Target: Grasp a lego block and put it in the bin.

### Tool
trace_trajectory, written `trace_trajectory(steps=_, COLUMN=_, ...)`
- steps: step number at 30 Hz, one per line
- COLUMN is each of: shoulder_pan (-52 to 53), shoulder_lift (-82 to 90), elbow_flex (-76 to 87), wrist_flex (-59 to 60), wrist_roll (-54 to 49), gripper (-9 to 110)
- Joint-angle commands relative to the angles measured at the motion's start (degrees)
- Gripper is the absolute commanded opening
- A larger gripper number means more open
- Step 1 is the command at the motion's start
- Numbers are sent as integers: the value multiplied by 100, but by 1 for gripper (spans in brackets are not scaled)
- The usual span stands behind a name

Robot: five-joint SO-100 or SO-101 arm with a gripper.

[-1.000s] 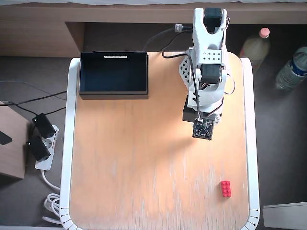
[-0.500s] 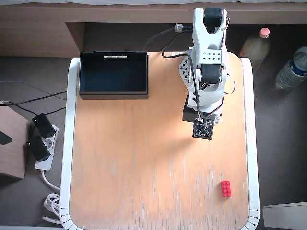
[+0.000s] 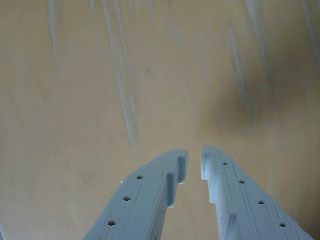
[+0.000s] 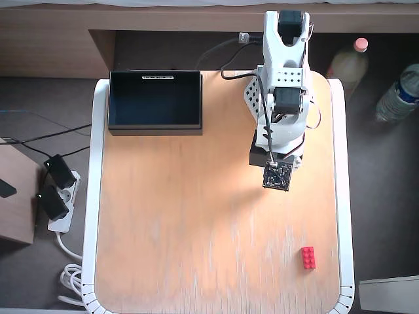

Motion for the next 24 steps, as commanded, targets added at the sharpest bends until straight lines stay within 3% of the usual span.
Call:
trace_trajectory(steps=1, shoulder_pan=-62, shoulder_lift=527, elbow_flex=888, wrist_flex=62, wrist_roll=-26, gripper=0)
trace_trajectory(steps=17, shoulder_pan=-97, shoulder_lift=527, elbow_flex=888, wrist_flex=70, wrist_roll=-62, gripper=0)
trace_trajectory(steps=24, shoulder_pan=18, shoulder_lift=527, elbow_flex=879, wrist_flex=70, wrist_roll=668, gripper=0)
